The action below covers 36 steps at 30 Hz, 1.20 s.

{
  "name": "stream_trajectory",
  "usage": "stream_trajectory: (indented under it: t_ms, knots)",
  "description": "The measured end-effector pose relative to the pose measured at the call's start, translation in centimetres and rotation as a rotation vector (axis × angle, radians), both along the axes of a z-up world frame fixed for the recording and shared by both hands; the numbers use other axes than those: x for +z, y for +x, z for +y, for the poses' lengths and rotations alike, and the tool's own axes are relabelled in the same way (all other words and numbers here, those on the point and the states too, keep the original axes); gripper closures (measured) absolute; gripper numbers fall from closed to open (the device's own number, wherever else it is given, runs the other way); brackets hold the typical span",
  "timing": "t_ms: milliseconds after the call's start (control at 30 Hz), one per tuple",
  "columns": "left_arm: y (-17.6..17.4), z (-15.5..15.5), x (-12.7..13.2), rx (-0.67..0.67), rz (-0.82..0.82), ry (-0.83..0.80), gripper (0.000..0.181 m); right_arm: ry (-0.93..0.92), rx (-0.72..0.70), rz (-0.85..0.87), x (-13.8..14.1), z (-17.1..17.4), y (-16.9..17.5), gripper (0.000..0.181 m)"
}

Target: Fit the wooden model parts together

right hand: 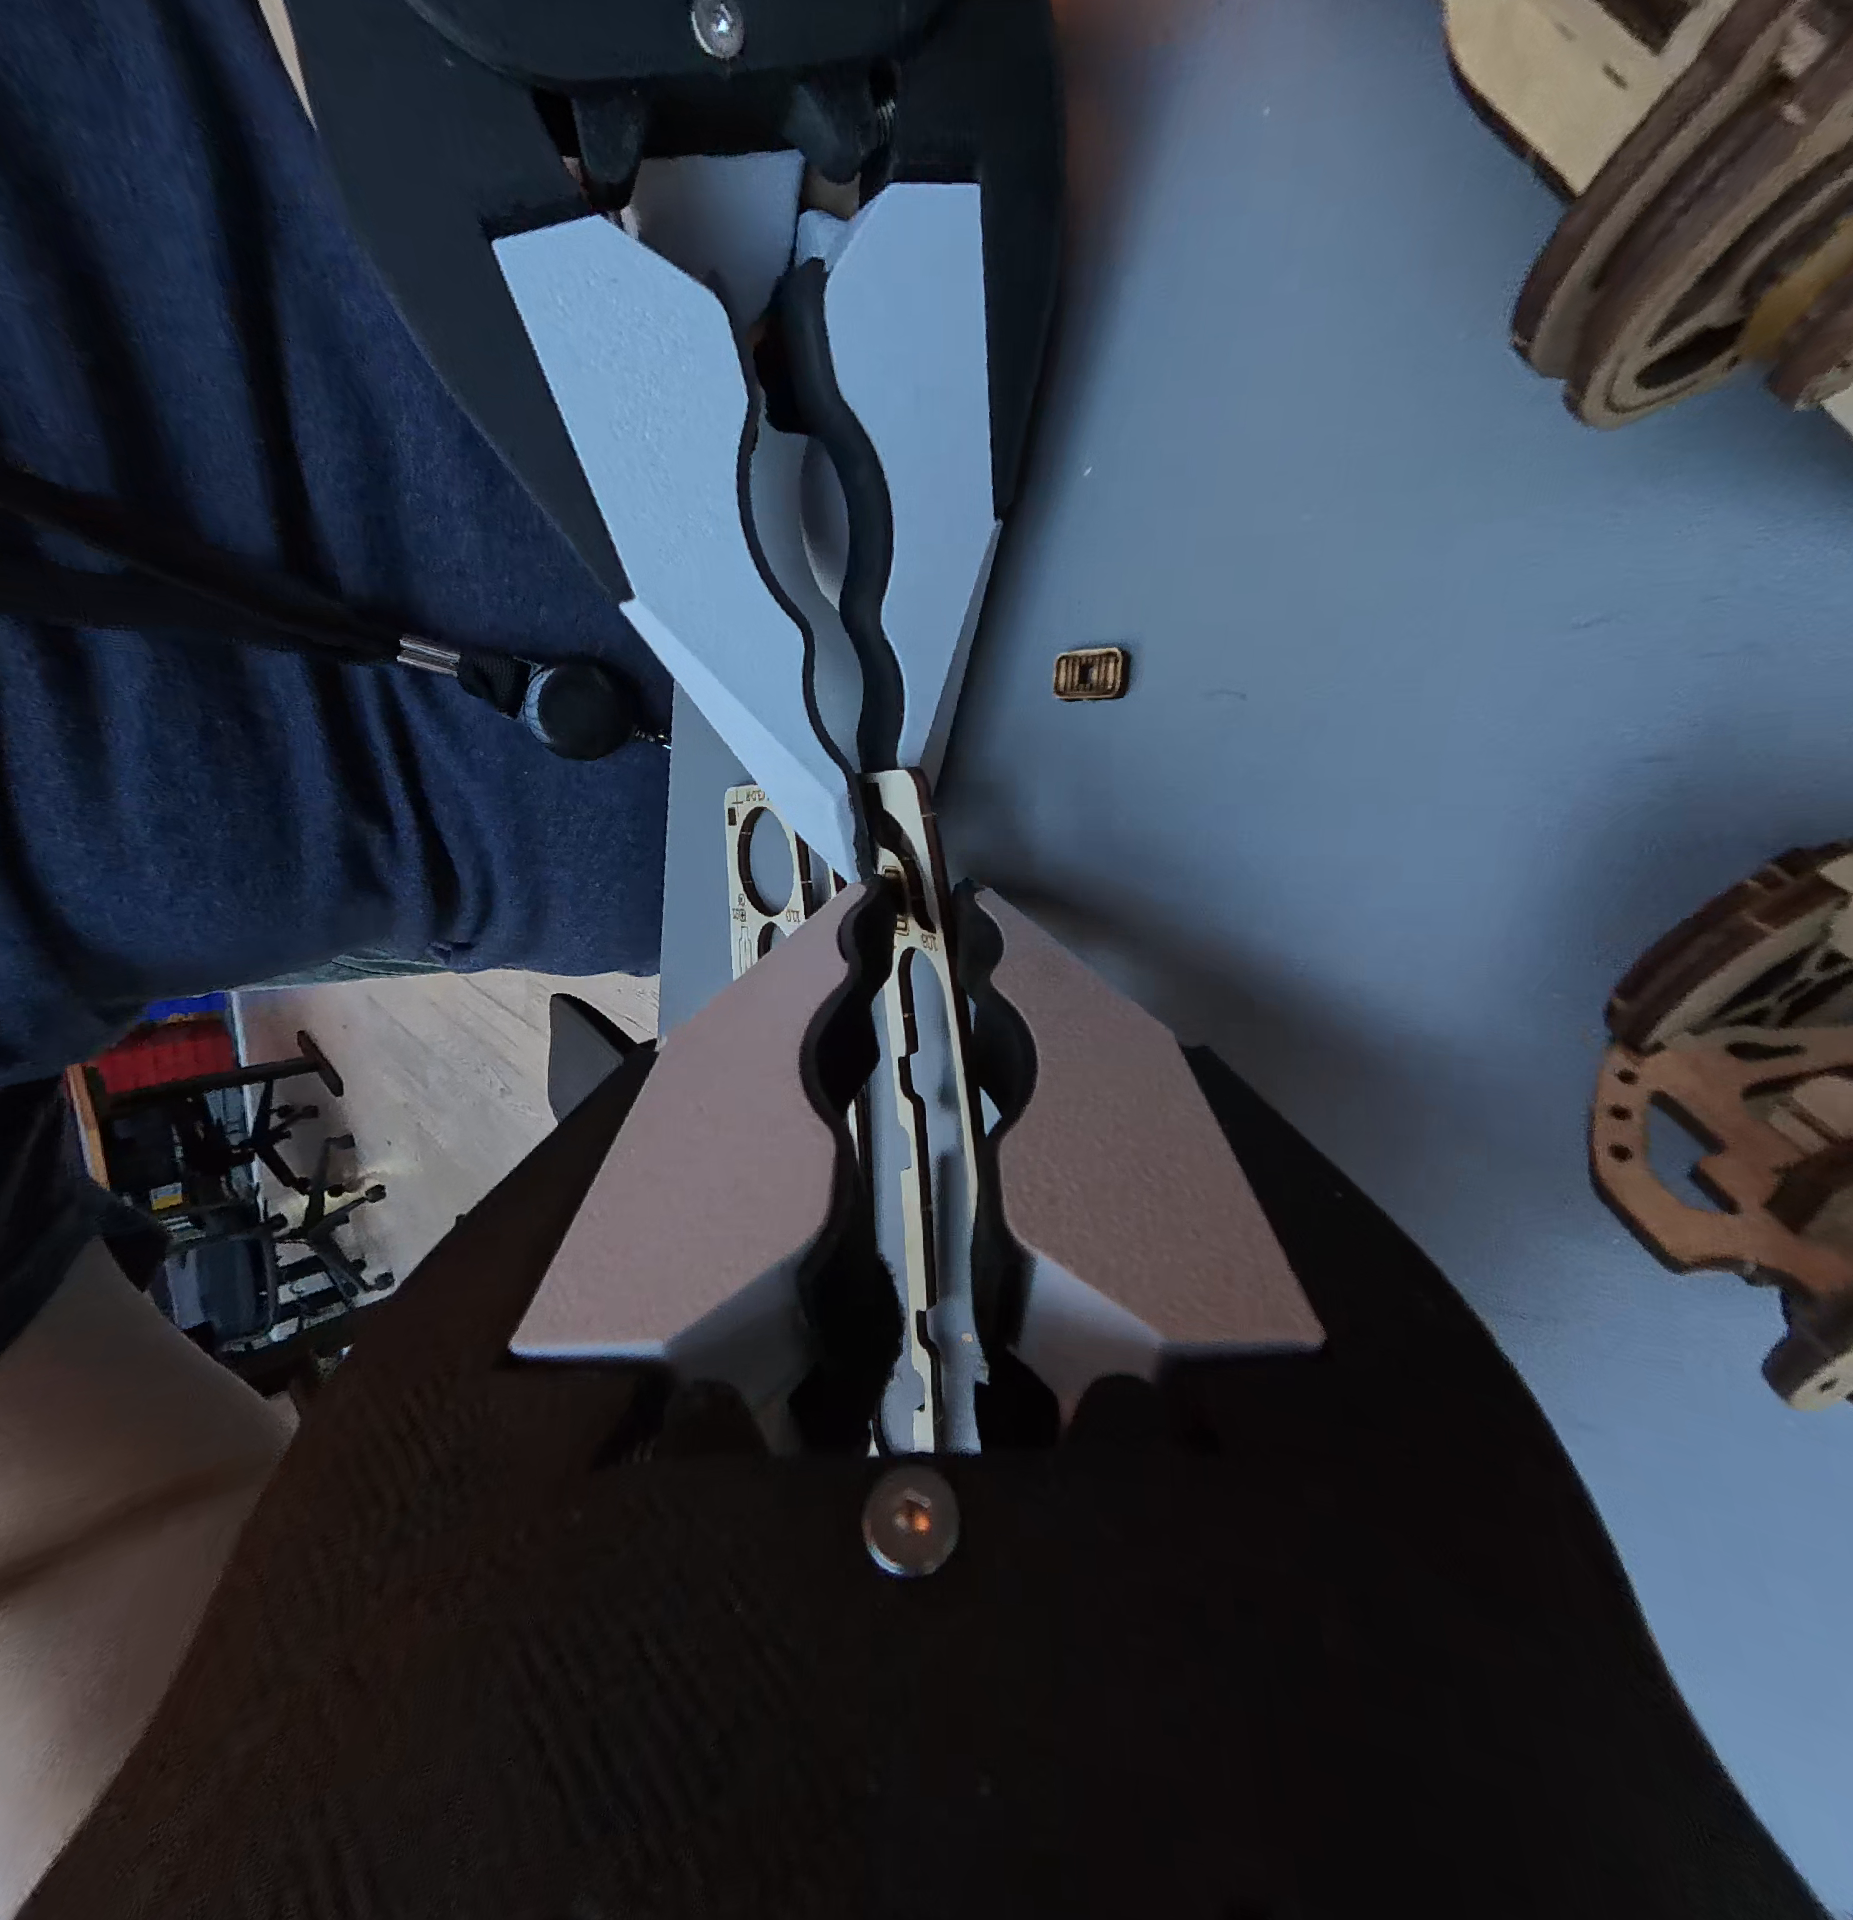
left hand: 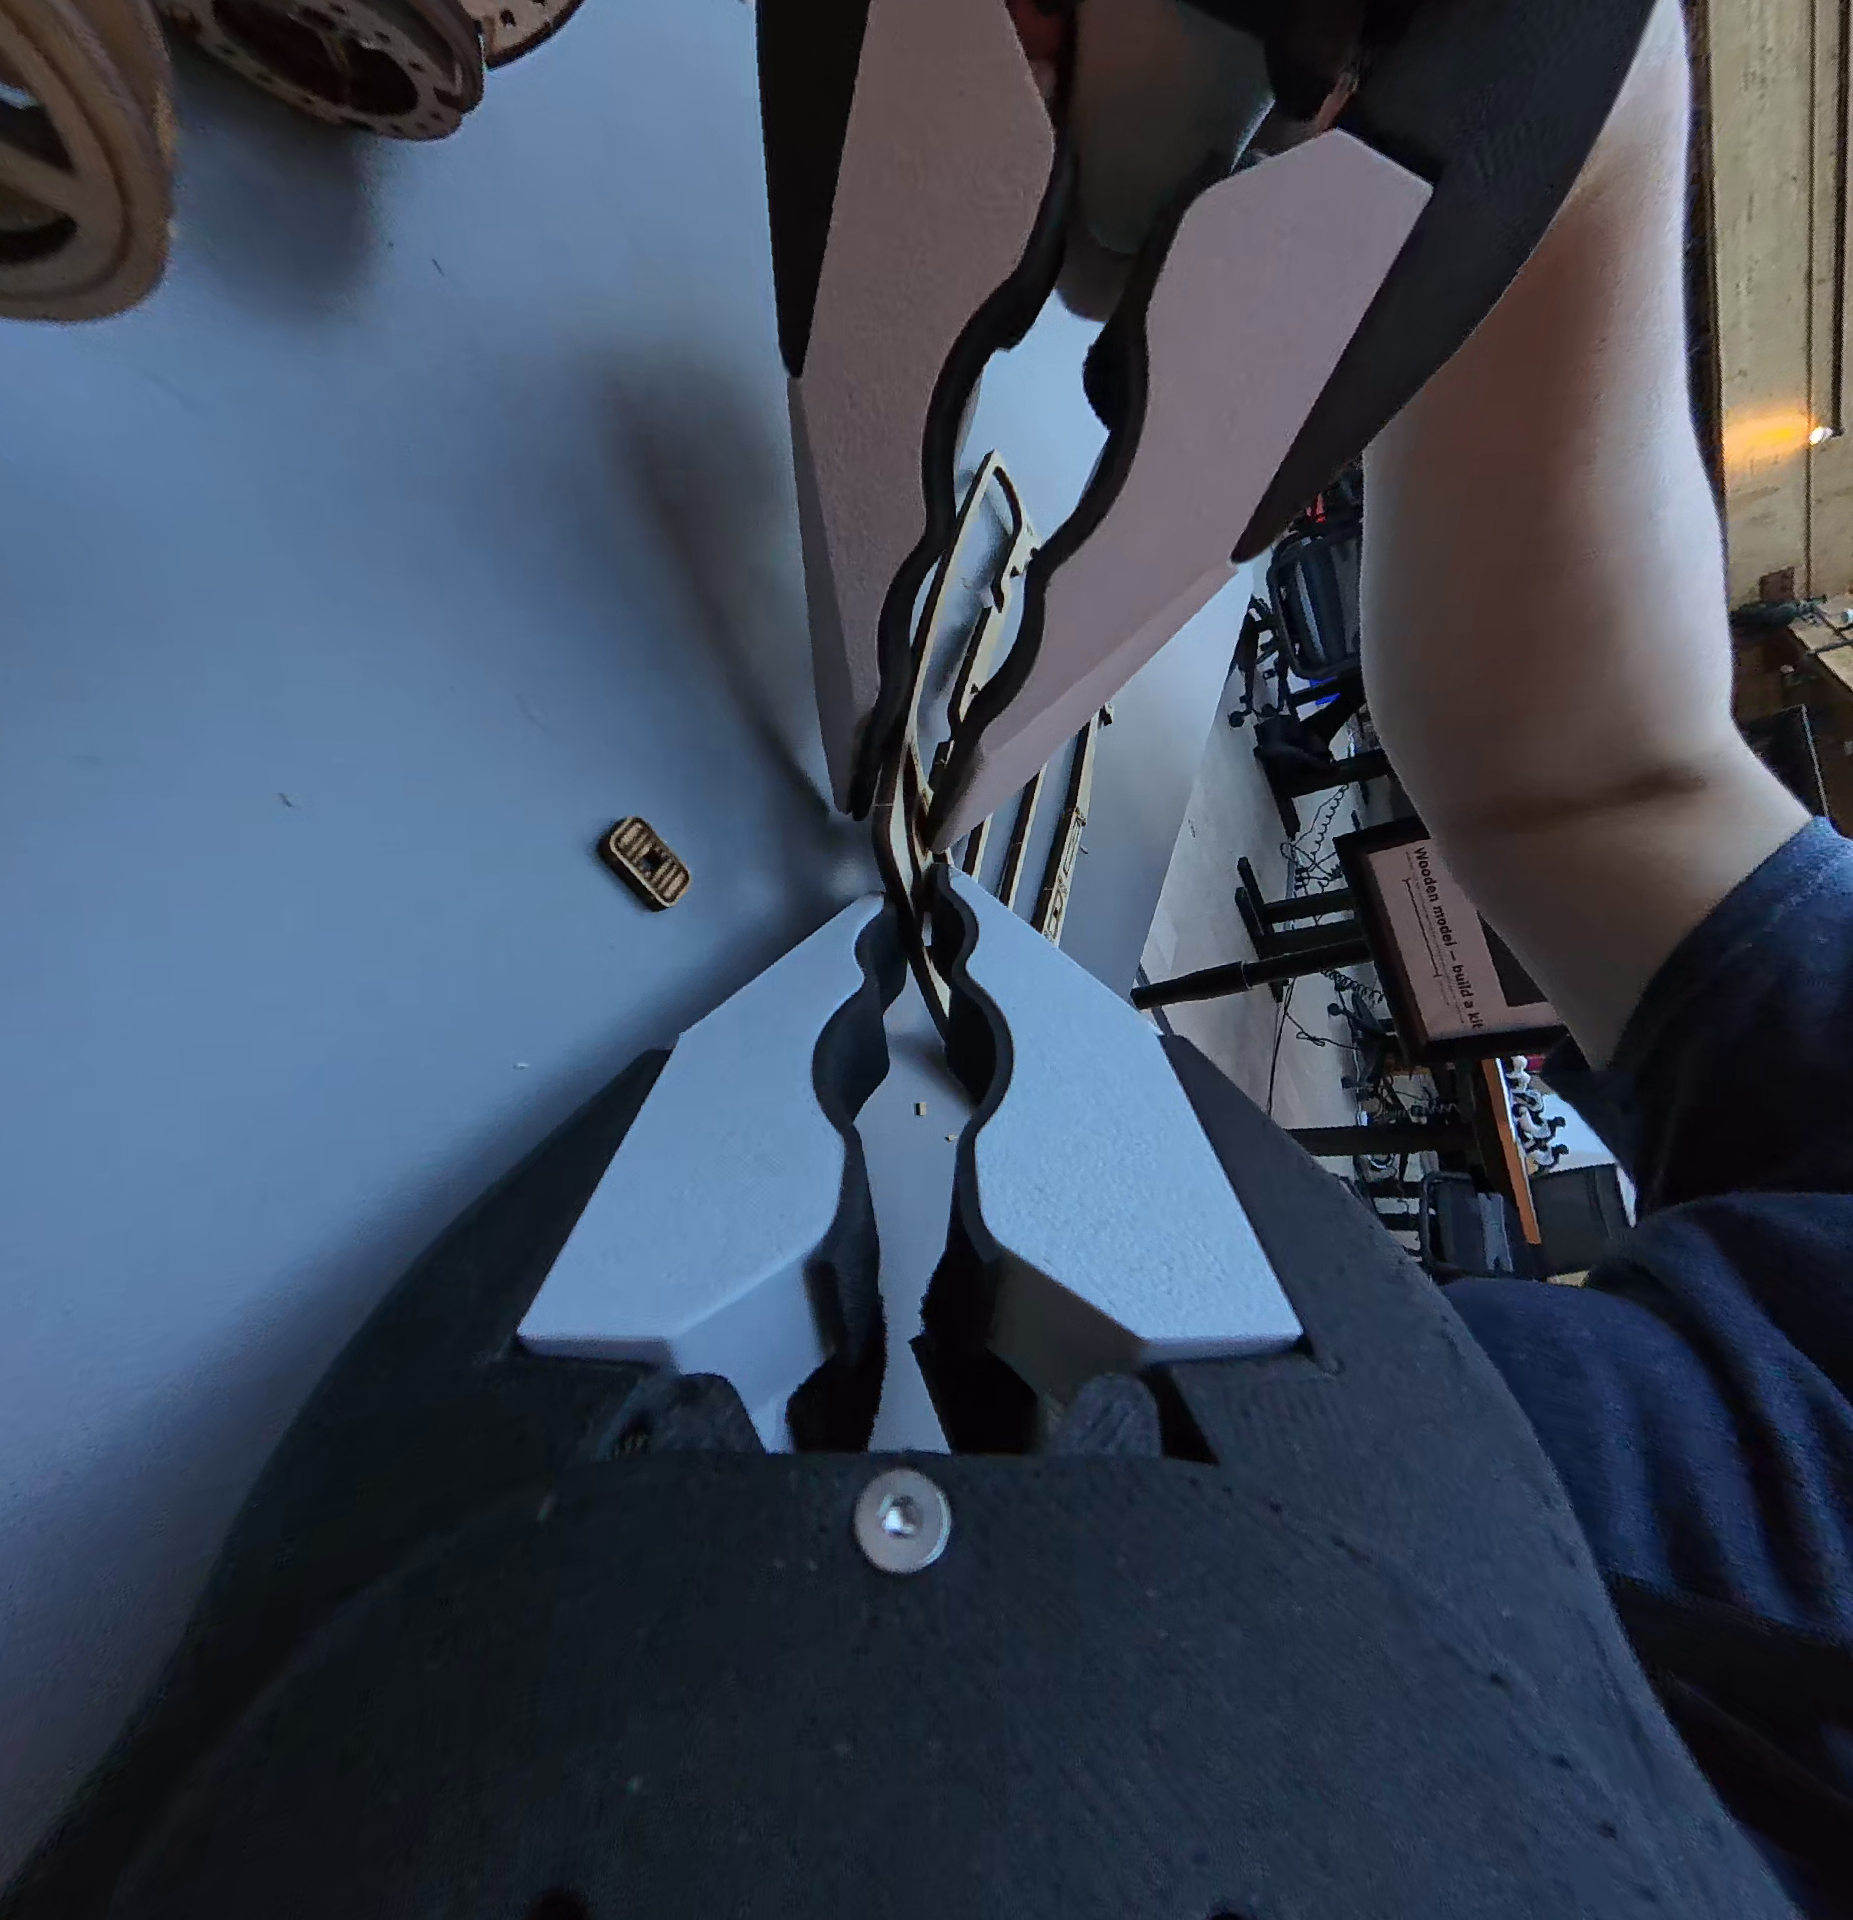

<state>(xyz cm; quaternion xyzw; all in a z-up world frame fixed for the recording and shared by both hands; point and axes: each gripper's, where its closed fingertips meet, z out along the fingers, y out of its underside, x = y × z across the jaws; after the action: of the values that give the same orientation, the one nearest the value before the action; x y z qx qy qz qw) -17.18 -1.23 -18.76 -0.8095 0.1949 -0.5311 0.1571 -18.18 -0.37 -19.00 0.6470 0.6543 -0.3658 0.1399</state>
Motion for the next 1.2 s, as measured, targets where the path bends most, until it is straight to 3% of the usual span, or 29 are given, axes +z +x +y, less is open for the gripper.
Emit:
stream_trajectory:
  t_ms: [367,500,700,1200]
  knots:
    - [0.0,0.1,-0.1,0.006,0.013,0.005,0.178,0.011,-0.033,-0.043,-0.2,0.1,0.0,0.171]
    - [0.1,0.1,0.5,-0.005,-0.046,0.003,0.178,0.033,-0.073,0.069,0.8,0.2,-0.2,0.172]
    - [0.2,-0.1,0.5,-0.018,-0.04,0.011,0.178,-0.082,-0.162,0.113,0.9,0.1,-0.4,0.173]
    - [0.0,-0.1,0.4,-0.007,-0.046,-0.016,0.179,-0.024,-0.068,0.133,0.6,0.1,-0.3,0.172]
